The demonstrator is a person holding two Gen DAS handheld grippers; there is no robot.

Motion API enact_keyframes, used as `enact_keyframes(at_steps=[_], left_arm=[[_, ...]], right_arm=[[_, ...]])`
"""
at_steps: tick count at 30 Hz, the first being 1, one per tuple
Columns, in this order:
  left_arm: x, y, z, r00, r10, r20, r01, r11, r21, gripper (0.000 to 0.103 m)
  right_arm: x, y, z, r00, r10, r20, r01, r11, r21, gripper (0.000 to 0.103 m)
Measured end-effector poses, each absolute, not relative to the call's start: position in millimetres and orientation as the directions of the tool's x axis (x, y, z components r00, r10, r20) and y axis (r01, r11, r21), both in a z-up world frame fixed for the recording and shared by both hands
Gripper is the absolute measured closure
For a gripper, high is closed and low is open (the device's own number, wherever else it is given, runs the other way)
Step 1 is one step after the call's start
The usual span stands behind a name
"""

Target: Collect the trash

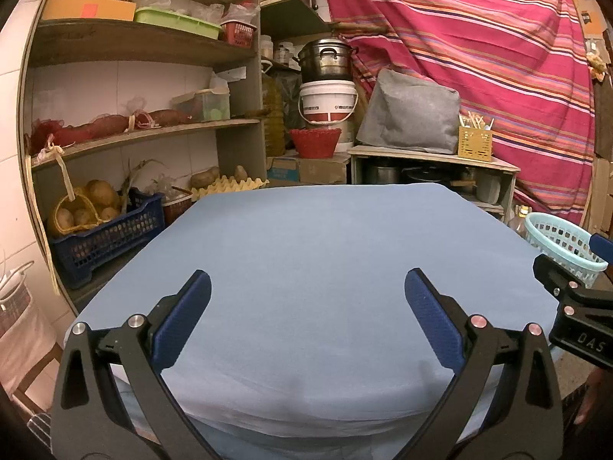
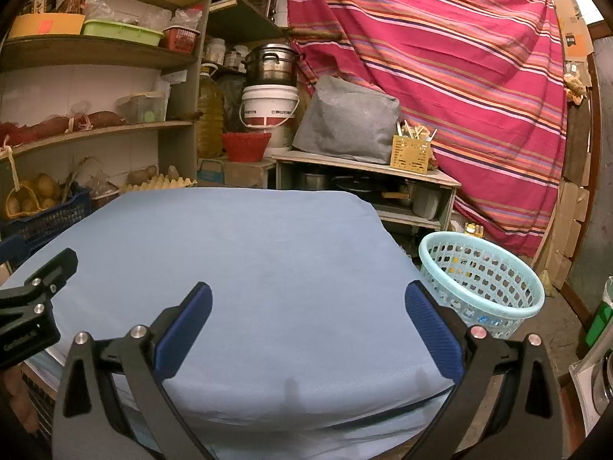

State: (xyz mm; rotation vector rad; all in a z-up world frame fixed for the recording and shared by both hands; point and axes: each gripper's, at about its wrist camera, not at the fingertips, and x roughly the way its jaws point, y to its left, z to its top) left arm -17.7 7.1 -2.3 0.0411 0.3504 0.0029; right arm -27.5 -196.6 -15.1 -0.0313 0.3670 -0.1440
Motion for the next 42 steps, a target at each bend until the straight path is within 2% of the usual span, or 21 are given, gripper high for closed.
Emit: enact_keyframes(at_steps=[42], left_arm=[[-18.9, 5.4, -2.9, 0.942, 0.01, -0.337, 0.006, 0.999, 0.046, 0.005]], right_arm=[[-26.7, -202.6, -14.4, 0.924, -0.145, -0.354, 0.132, 0.989, -0.061, 0.005]])
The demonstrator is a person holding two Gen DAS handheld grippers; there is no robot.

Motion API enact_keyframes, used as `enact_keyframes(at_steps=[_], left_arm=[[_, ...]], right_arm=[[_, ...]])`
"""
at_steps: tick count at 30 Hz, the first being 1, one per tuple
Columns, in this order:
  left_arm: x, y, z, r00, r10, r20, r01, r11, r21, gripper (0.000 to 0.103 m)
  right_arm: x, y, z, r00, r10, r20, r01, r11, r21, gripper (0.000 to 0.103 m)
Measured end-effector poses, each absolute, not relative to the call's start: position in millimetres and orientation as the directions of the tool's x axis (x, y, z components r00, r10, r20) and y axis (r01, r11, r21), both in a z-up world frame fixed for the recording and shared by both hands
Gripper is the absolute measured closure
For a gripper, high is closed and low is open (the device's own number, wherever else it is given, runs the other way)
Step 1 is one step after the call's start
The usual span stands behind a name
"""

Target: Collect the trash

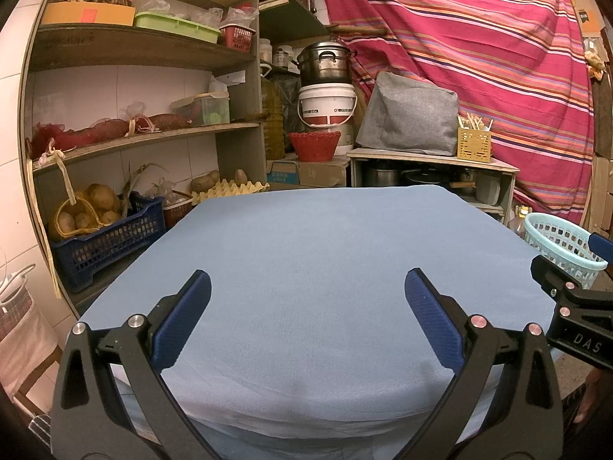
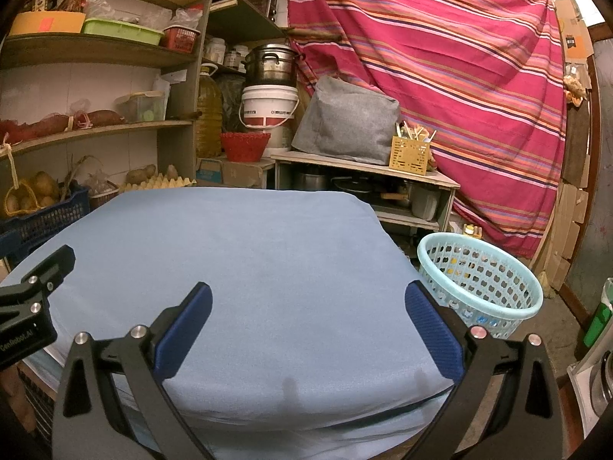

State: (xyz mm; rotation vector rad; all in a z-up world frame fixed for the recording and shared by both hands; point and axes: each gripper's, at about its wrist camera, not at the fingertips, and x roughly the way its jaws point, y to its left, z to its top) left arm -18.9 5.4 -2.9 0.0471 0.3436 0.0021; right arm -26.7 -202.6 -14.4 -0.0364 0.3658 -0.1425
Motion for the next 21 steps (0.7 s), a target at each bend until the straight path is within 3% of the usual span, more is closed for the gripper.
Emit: enact_keyframes(at_steps=[21], left_arm=[[-10.9, 12.9, 2.6, 0.926, 0.001, -0.377, 0.004, 1.0, 0.014, 0.005]], right_arm=[[-25.6, -212.9, -17.1, 0.923, -0.146, -0.357, 0.132, 0.989, -0.064, 0.005]])
